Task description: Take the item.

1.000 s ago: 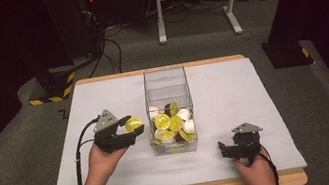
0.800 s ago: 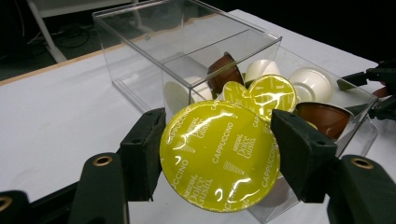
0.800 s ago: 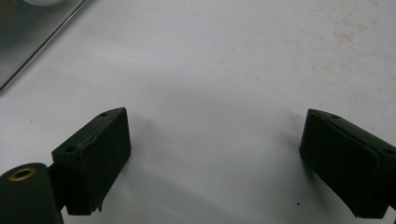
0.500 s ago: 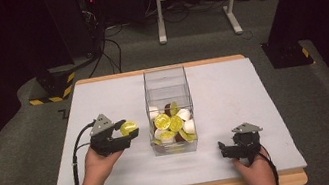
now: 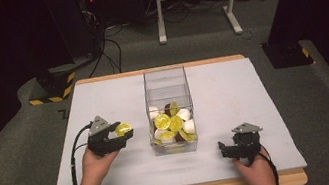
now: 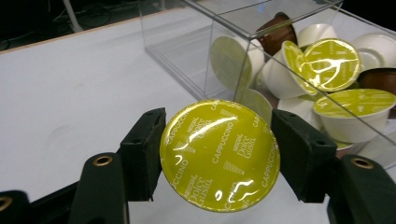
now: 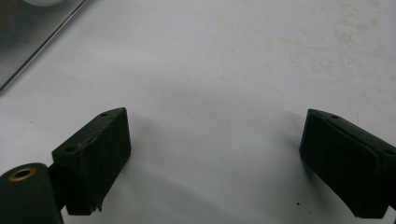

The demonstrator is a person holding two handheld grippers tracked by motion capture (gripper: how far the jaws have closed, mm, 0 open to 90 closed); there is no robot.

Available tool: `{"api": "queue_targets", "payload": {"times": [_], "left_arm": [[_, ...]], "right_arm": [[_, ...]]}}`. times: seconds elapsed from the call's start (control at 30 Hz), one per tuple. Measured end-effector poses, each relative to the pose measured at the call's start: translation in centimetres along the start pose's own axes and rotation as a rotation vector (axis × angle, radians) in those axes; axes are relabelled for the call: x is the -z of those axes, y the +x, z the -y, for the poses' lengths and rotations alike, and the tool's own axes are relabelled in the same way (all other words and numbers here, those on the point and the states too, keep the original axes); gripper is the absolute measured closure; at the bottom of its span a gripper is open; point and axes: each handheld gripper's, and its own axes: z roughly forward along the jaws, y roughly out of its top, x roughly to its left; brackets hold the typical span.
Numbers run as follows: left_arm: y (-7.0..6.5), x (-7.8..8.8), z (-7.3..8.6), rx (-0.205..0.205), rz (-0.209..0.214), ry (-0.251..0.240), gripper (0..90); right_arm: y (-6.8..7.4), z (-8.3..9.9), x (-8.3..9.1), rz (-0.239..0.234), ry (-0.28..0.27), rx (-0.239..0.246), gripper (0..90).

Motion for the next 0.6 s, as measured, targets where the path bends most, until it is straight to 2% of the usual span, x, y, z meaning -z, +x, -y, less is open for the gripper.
{"api": "queue_targets", "payload": {"times": [0.03, 0.07, 0.17, 0.2, 0.27, 0.37, 0.43, 0.6], "left_arm": [[0.1, -0.1, -0.1, 0.008, -0.007, -0.007, 37.9], [0.4, -0.2, -0.2, -0.005, -0.011, 0.002, 38.0], [0.8, -0.5, -0.5, 0.01, -0.027, -0.018, 37.9], [1.0, -0.4, -0.6, -0.008, -0.026, -0.014, 37.9], [1.3, -0.6, -0.8, 0.011, -0.033, -0.021, 38.0], [1.9, -0.8, -1.2, -0.012, -0.052, -0.021, 38.0], [2.2, -1.2, -1.5, 0.001, -0.06, -0.035, 37.9], [3.1, -2.3, -1.8, -0.006, -0.082, -0.023, 38.0]], "right_arm": [[0.0, 0.0, 0.0, 0.0, 0.0, 0.0, 8.8], [0.0, 0.0, 0.0, 0.0, 0.0, 0.0, 8.8], [0.0, 0.0, 0.0, 0.0, 0.0, 0.0, 8.8], [0.0, 0.0, 0.0, 0.0, 0.0, 0.0, 8.8], [0.0, 0.0, 0.0, 0.0, 0.0, 0.0, 8.8], [0.0, 0.0, 0.0, 0.0, 0.0, 0.0, 8.8], [0.0, 0.0, 0.0, 0.0, 0.0, 0.0, 8.8], [0.0, 0.0, 0.0, 0.0, 0.0, 0.0, 8.8]]}}
